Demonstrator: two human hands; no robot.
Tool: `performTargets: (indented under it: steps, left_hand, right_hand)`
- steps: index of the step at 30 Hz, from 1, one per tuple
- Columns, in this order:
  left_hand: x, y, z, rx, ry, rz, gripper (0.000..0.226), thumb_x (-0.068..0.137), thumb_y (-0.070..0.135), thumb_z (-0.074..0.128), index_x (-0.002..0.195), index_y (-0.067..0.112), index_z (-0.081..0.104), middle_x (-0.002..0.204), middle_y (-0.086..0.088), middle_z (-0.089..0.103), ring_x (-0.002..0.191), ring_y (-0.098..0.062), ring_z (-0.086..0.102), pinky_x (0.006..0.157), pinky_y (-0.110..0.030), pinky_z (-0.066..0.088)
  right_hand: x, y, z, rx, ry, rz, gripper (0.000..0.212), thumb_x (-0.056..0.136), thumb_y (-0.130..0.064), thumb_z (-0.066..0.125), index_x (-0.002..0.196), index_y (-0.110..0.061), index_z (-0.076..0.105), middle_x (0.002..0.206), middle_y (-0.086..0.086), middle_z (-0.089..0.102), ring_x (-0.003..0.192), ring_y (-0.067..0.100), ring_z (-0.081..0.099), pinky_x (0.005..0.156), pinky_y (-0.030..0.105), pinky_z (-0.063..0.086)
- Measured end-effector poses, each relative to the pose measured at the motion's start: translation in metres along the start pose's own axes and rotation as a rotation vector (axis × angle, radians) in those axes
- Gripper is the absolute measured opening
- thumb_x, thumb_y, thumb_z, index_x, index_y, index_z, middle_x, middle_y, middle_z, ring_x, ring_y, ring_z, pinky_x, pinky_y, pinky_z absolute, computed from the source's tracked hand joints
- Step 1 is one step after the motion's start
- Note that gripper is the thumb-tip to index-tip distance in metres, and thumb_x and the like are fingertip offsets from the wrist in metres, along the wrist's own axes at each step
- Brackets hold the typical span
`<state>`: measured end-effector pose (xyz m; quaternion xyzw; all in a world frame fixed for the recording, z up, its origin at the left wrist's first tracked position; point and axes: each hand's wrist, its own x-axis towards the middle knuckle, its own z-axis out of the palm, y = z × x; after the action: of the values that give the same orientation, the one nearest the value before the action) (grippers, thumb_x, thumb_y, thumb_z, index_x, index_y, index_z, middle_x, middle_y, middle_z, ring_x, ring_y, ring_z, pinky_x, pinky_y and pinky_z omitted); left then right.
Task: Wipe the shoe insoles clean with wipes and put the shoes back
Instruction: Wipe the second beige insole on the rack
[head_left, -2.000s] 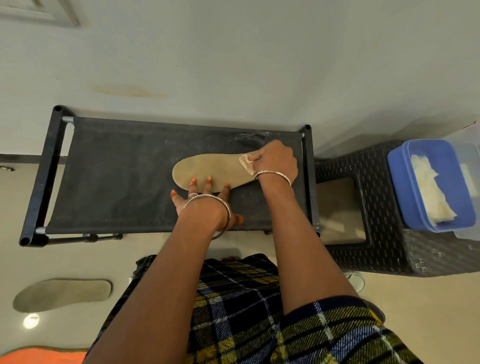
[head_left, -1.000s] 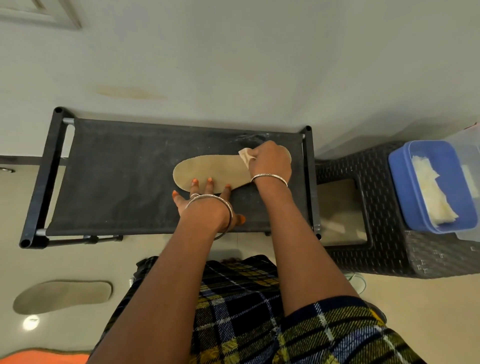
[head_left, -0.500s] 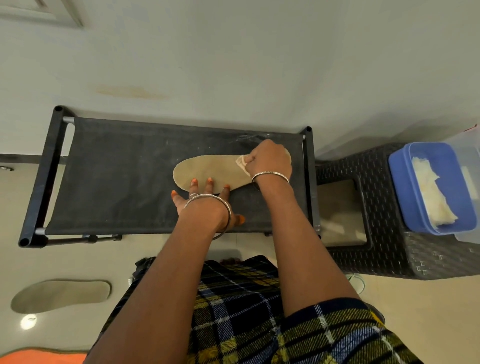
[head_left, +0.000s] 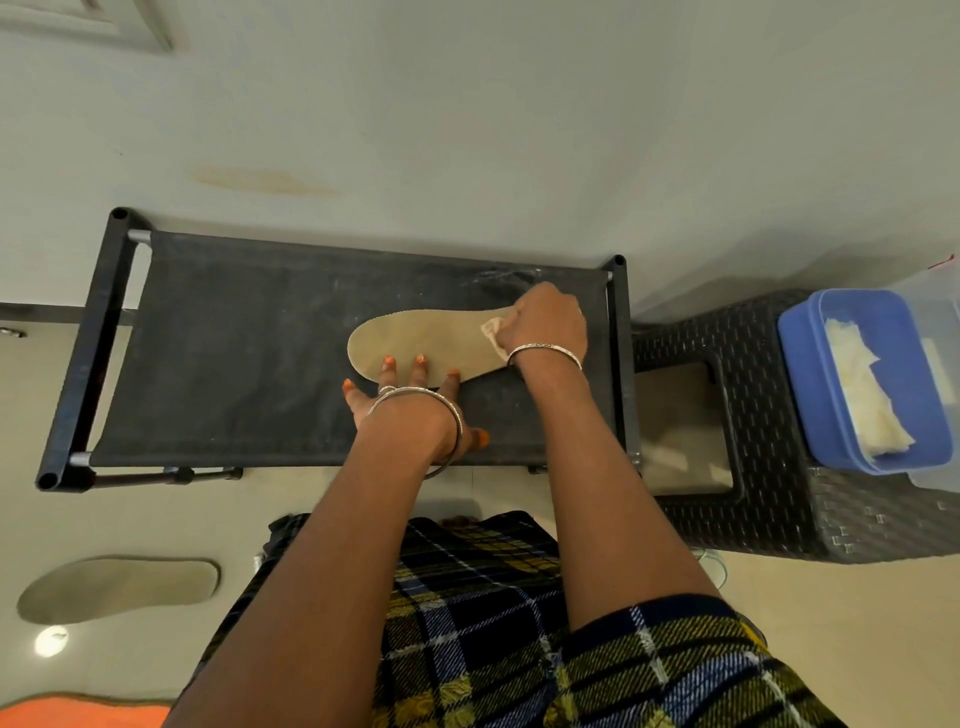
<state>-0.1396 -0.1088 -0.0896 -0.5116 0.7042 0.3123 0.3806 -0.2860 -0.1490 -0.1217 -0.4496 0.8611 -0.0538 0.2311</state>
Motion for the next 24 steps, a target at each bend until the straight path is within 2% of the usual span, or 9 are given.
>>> performTargets:
  steps: [3, 5, 7, 10, 12, 14, 17, 19, 24]
  left_hand:
    - [0.001, 0.000, 0.002, 0.005, -0.007, 0.000, 0.086, 0.087, 0.076, 0.031, 0.150, 0.041, -0.016, 0.159, 0.005, -0.025, 0.145, -0.032, -0.024, 0.110, -0.068, -0.004]
    - [0.002, 0.000, 0.002, -0.002, -0.008, 0.001, 0.086, 0.087, 0.076, 0.031, 0.150, 0.042, -0.017, 0.159, 0.005, -0.026, 0.145, -0.031, -0.025, 0.111, -0.068, -0.004]
    - [0.002, -0.001, 0.001, -0.008, -0.003, 0.002, 0.086, 0.087, 0.076, 0.032, 0.150, 0.042, -0.014, 0.159, 0.005, -0.025, 0.145, -0.031, -0.024, 0.111, -0.068, -0.003]
    - [0.002, -0.001, 0.000, -0.009, -0.001, 0.007, 0.086, 0.087, 0.076, 0.033, 0.151, 0.041, -0.013, 0.159, 0.004, -0.024, 0.146, -0.032, -0.022, 0.111, -0.068, -0.003]
    - [0.002, -0.001, 0.001, -0.005, 0.001, 0.004, 0.086, 0.087, 0.076, 0.033, 0.151, 0.041, -0.013, 0.160, 0.003, -0.023, 0.146, -0.032, -0.022, 0.111, -0.068, -0.003]
    - [0.003, 0.000, 0.001, -0.001, 0.001, 0.000, 0.086, 0.087, 0.077, 0.033, 0.151, 0.041, -0.013, 0.160, 0.003, -0.023, 0.146, -0.032, -0.022, 0.111, -0.068, -0.003]
    - [0.001, 0.000, 0.001, 0.001, -0.003, 0.001, 0.086, 0.087, 0.076, 0.031, 0.150, 0.041, -0.016, 0.159, 0.004, -0.026, 0.145, -0.032, -0.024, 0.111, -0.068, -0.004]
    - [0.000, 0.000, 0.001, -0.003, -0.007, 0.003, 0.086, 0.087, 0.076, 0.031, 0.150, 0.041, -0.016, 0.159, 0.005, -0.026, 0.145, -0.031, -0.025, 0.111, -0.068, -0.004]
    - [-0.002, -0.001, -0.002, 0.002, 0.001, 0.006, 0.085, 0.088, 0.074, 0.032, 0.151, 0.040, -0.013, 0.160, 0.003, -0.024, 0.146, -0.033, -0.022, 0.112, -0.068, -0.003]
  right_hand:
    - [-0.007, -0.015, 0.009, 0.016, -0.180, -0.175, 0.007, 0.076, -0.017, 0.076, 0.083, -0.018, 0.079, 0.087, 0.004, 0.075, 0.084, 0.024, 0.069, 0.073, 0.030, 0.054]
    - [-0.007, -0.015, 0.010, 0.015, -0.226, -0.201, 0.006, 0.075, -0.022, 0.080, 0.080, -0.020, 0.080, 0.083, 0.001, 0.075, 0.079, 0.021, 0.068, 0.069, 0.029, 0.052]
    - [-0.005, -0.009, 0.005, 0.047, -0.152, -0.121, 0.010, 0.077, -0.024, 0.078, 0.087, -0.021, 0.078, 0.087, 0.001, 0.074, 0.083, 0.022, 0.068, 0.066, 0.029, 0.049]
    - [-0.004, 0.003, -0.004, 0.028, 0.096, 0.050, 0.018, 0.087, -0.022, 0.068, 0.103, -0.014, 0.071, 0.102, 0.008, 0.068, 0.094, 0.028, 0.067, 0.066, 0.029, 0.046]
    - [-0.004, 0.003, -0.003, -0.046, 0.149, 0.032, 0.019, 0.092, -0.019, 0.064, 0.108, -0.011, 0.069, 0.106, 0.010, 0.067, 0.099, 0.030, 0.065, 0.067, 0.029, 0.043]
    - [-0.004, -0.005, 0.002, -0.066, 0.069, -0.070, 0.018, 0.089, -0.016, 0.065, 0.105, -0.012, 0.072, 0.102, 0.010, 0.071, 0.097, 0.029, 0.067, 0.071, 0.030, 0.049]
    - [-0.007, -0.017, 0.009, -0.032, -0.165, -0.237, 0.015, 0.082, -0.020, 0.074, 0.095, -0.020, 0.080, 0.096, 0.003, 0.076, 0.091, 0.023, 0.069, 0.080, 0.032, 0.056]
    - [-0.007, -0.017, 0.009, -0.004, -0.203, -0.246, 0.013, 0.081, -0.023, 0.077, 0.093, -0.025, 0.081, 0.096, -0.001, 0.077, 0.089, 0.020, 0.070, 0.080, 0.033, 0.057]
    - [-0.001, 0.001, 0.002, 0.055, 0.121, -0.024, 0.014, 0.087, -0.028, 0.071, 0.097, -0.022, 0.078, 0.095, 0.002, 0.074, 0.090, 0.023, 0.069, 0.067, 0.025, 0.049]
